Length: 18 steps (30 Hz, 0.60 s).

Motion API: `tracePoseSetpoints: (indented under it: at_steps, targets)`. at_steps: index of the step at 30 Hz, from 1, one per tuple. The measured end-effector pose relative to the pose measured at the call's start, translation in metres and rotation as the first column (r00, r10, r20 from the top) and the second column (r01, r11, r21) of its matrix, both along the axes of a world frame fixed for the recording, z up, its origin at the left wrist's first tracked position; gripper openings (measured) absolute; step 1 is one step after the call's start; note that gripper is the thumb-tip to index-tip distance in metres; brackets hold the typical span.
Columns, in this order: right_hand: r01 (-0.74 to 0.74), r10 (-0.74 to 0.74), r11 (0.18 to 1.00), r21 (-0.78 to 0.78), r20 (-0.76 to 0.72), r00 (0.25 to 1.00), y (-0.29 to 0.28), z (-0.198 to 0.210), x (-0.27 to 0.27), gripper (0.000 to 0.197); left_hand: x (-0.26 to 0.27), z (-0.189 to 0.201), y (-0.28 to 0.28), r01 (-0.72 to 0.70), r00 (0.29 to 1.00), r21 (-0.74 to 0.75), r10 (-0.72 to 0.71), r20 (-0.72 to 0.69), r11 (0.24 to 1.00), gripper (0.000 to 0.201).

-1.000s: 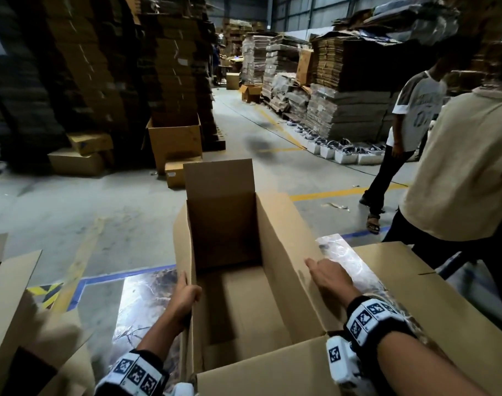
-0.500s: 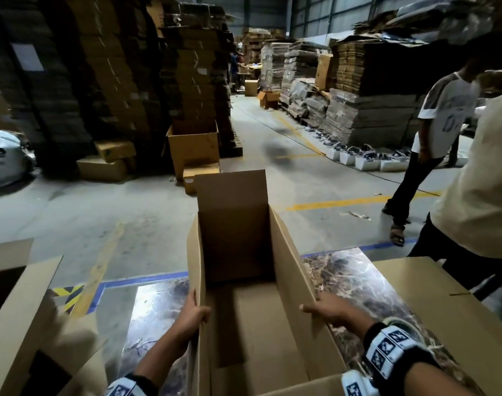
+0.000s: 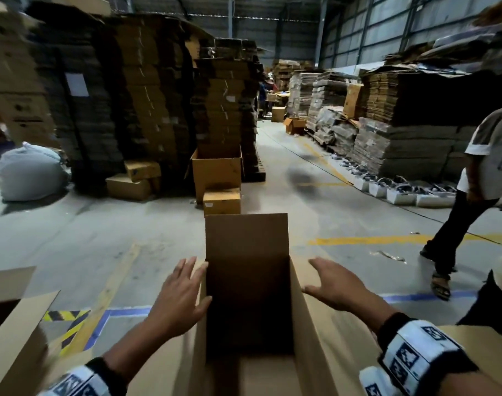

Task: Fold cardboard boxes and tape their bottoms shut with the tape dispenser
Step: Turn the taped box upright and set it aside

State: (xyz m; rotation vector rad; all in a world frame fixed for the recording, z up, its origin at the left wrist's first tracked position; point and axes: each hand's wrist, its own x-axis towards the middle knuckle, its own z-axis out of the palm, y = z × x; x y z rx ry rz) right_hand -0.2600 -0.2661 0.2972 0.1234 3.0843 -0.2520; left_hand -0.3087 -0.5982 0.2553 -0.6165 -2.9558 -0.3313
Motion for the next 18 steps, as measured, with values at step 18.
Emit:
tracePoseSetpoints:
  at_steps: [18]
  targets:
    - [-0.237,0.234,0.971,-0.027,0.304,0.924,-0.002,-0.097,-0.202,0.035,-0.182,-0.062,0.063,0.016,0.874,-0.295,0.13,0.468,0.955,0.069]
